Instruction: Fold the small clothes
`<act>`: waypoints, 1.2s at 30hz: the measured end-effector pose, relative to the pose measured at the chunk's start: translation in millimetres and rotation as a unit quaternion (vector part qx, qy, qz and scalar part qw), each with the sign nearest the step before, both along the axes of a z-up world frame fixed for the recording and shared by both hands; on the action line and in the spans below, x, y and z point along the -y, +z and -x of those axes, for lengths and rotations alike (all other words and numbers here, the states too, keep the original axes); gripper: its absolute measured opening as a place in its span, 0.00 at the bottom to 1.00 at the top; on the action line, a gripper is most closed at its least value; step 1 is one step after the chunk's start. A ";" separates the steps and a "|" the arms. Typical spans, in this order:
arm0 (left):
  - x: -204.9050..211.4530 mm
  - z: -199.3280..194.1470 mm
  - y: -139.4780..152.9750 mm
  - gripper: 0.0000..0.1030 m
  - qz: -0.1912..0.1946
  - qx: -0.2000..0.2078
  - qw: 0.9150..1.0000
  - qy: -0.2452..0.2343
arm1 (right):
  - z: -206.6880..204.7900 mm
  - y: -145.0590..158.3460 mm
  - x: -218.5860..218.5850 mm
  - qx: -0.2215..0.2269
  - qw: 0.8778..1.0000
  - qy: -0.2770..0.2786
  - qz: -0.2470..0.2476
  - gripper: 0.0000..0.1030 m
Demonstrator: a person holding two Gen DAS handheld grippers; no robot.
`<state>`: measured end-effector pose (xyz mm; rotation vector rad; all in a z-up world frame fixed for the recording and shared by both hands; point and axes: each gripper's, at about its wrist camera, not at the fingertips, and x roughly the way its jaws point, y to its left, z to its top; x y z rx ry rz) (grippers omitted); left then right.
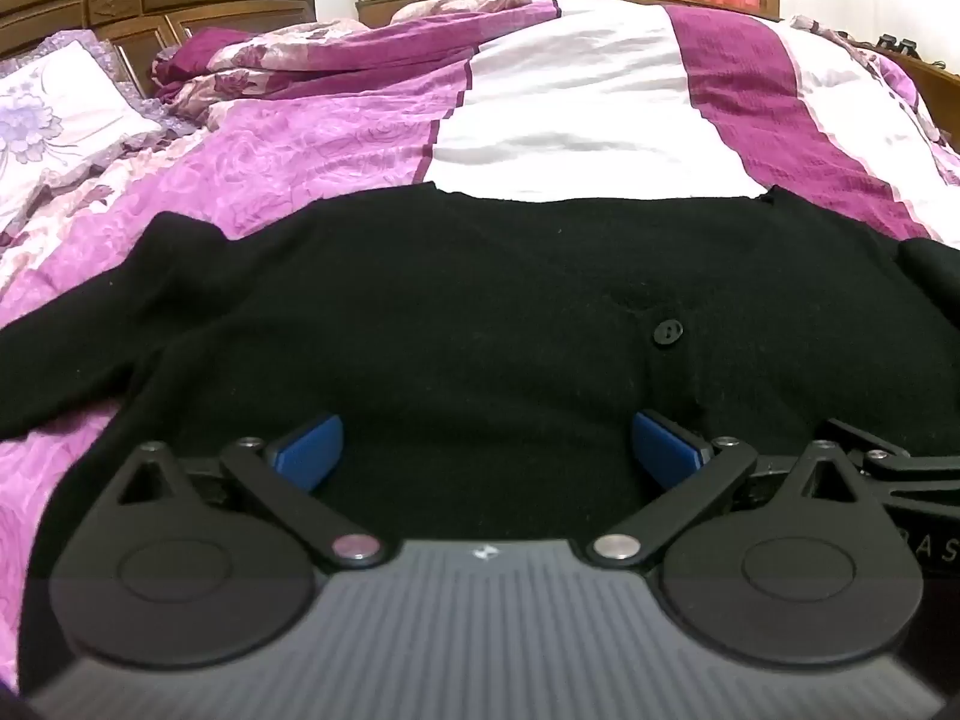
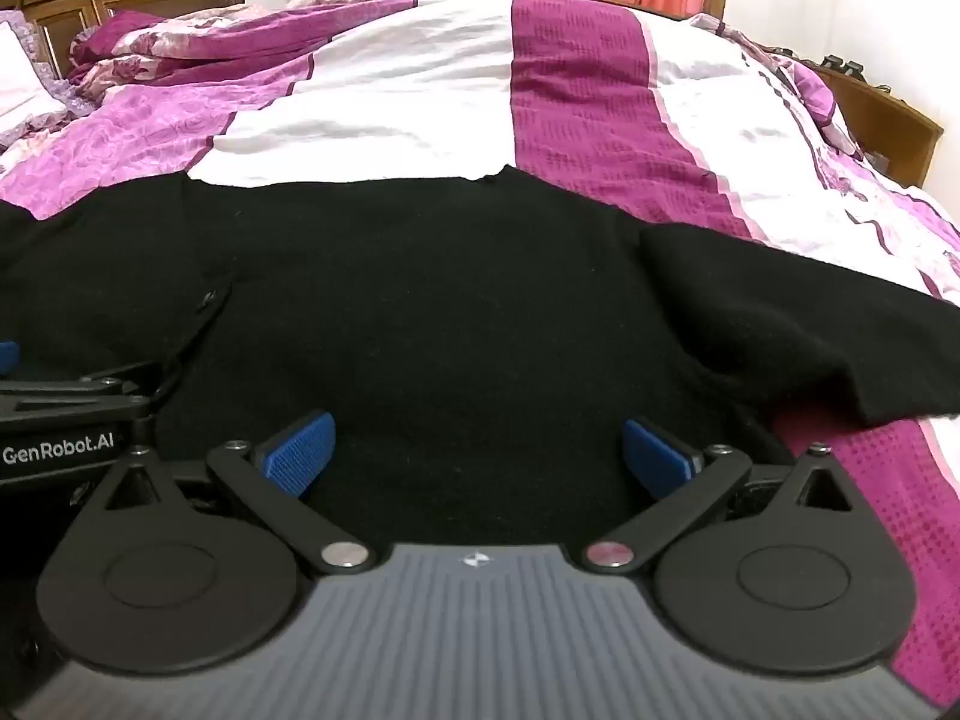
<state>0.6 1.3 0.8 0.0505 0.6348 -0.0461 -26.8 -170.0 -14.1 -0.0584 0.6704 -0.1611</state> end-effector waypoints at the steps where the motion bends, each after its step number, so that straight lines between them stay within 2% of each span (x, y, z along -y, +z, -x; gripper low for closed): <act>1: 0.7 0.7 -0.1 1.00 -0.004 0.004 1.000 0.000 | 0.2 -0.1 0.4 0.000 1.000 0.000 -0.001 1.00; 36: -0.3 1.8 0.3 1.00 -0.008 0.004 1.000 0.008 | 0.0 -0.6 0.6 0.004 1.000 -0.003 -0.010 1.00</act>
